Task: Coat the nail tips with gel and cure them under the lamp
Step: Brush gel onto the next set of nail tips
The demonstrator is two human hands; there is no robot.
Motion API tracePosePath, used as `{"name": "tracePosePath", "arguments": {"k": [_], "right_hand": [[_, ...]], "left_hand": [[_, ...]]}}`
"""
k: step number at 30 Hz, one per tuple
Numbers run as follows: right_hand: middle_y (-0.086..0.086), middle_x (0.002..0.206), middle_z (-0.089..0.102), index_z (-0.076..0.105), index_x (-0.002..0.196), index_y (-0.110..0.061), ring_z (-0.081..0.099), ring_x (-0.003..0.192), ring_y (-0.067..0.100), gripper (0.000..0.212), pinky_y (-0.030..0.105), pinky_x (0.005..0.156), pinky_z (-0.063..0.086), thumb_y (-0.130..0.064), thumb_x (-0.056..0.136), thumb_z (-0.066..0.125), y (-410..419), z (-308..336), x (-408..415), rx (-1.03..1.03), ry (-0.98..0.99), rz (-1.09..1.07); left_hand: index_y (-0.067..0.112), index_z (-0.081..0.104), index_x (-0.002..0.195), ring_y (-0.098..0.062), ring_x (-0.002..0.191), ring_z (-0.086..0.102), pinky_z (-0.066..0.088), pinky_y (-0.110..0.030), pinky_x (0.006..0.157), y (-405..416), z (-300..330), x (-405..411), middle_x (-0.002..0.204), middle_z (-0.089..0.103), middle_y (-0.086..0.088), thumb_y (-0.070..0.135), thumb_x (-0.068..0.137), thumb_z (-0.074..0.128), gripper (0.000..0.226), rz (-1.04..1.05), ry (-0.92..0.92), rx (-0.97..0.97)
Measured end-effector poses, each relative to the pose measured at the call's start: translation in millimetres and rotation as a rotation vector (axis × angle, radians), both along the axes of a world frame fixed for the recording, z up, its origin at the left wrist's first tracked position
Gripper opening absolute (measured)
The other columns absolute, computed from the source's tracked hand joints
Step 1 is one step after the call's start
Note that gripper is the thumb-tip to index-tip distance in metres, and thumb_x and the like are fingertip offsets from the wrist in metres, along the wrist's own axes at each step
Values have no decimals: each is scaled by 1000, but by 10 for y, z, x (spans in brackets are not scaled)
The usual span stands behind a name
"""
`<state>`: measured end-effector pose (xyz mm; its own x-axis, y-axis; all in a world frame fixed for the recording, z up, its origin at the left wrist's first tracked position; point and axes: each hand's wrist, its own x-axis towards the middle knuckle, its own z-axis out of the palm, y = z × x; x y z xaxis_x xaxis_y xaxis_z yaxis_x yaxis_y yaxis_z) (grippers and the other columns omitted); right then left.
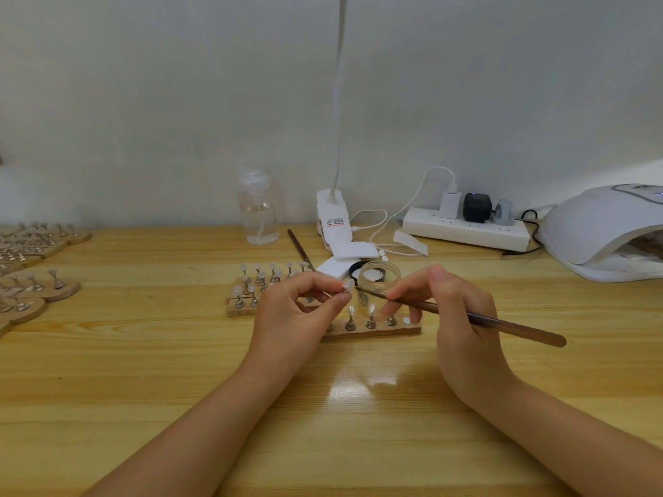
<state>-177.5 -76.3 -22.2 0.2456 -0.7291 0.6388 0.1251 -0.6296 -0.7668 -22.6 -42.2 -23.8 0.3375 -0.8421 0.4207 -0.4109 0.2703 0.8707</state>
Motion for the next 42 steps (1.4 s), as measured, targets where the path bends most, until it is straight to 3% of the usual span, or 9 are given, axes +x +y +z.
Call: {"name": "tracePosePath", "arguments": {"k": [5,12,15,22,28,31,36,42], "right_hand": [[-2,73,68,66,73,-16,56,61,-1,39,10,56,42,-40,85,37,-7,13,11,48,80,-36],[2,67,69,66,70,-19,52,53,4,43,16,55,43,-43,85,34,33,4,24,39,76,30],[2,67,68,66,70,-17,51,52,12,44,20,53,43,-40,87,33,13,4,5,-5,25,-16],[-4,75,69,66,75,-20,58,65,-4,41,11,58,43,-41,86,32,8,6,18,-6,122,-39],[5,64,67,66,68,-16,59,60,1,43,12,57,41,-35,88,32,16,-22,8,-47,58,-1],[-1,66,66,64,71,-17,59,67,0,40,8,61,40,-34,88,31,-11,-17,-3,-87,93,-78],[-7,75,67,65,74,-23,62,76,7,41,22,69,46,-41,87,31,-10,-20,21,-84,230,-106],[-4,61,65,65,65,-17,60,61,5,44,28,63,41,-33,88,32,17,-19,6,-151,141,-90]], "left_hand": [[33,65,69,2,56,55,55,-29,55,0,2,-2,71,67,10,10,73,73,25,-14,-3,0],[31,65,71,2,55,55,48,-13,49,-2,9,-6,72,66,5,8,73,72,24,-25,17,-6],[31,65,71,2,56,55,51,-18,50,-4,13,-9,71,66,7,8,73,72,24,-24,9,0],[33,65,69,1,58,56,53,-20,52,-7,-3,1,68,65,10,9,73,73,26,-19,8,-7],[34,66,68,2,55,53,52,-20,52,-18,-17,9,71,64,6,6,73,72,29,-22,7,-10],[35,66,66,0,61,54,50,-20,53,-27,-27,14,73,65,7,7,73,72,30,-15,-13,-22],[35,66,66,-4,64,55,54,-40,60,-32,-31,13,74,66,8,8,73,73,29,-7,-27,-28],[34,68,67,-9,69,57,54,-41,59,-30,-39,17,75,66,10,8,73,73,27,-26,-30,-42]]}}
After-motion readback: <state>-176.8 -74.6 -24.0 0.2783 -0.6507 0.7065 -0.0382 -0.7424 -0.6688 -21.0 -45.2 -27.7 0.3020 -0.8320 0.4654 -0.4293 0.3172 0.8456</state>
